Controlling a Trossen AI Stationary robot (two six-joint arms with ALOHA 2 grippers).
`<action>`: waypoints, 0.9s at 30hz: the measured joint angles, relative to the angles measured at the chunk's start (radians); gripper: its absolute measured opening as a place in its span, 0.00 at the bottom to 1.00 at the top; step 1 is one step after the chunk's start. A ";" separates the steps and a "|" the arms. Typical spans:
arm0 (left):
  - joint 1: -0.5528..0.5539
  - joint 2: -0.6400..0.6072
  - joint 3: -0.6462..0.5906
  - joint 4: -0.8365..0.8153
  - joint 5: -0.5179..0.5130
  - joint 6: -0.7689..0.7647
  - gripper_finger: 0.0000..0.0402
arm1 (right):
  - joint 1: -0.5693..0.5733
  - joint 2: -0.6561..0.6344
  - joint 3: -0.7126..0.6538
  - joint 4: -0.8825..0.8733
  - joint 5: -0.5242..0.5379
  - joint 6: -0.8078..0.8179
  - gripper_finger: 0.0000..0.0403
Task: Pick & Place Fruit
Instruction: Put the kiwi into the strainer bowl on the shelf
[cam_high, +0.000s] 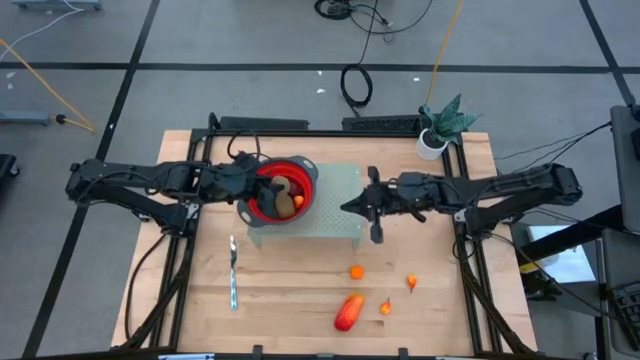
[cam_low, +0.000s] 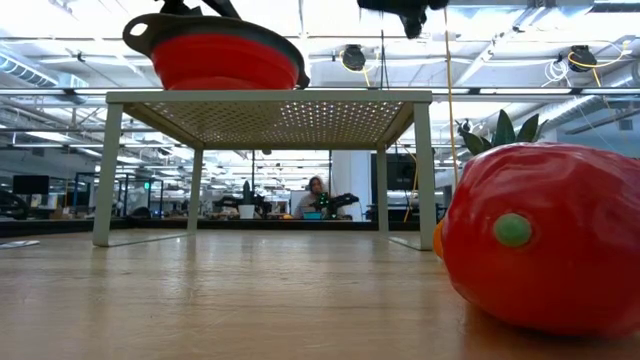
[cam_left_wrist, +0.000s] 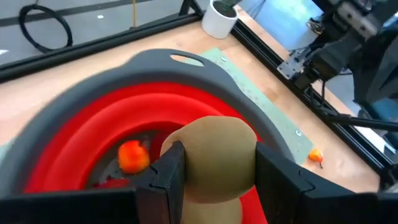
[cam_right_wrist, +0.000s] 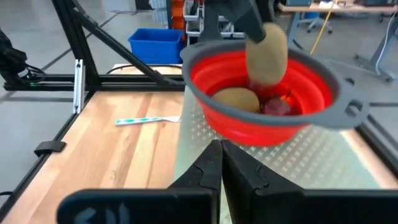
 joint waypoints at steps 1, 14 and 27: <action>0.004 0.000 0.000 -0.002 -0.007 0.000 0.37 | 0.000 -0.003 -0.013 0.009 0.000 0.015 0.01; 0.070 0.039 0.000 -0.032 0.032 0.012 0.37 | 0.000 -0.025 -0.104 0.126 0.000 0.093 0.00; 0.074 0.048 0.000 -0.032 0.056 0.012 0.37 | -0.001 -0.025 -0.104 0.135 0.001 0.086 0.00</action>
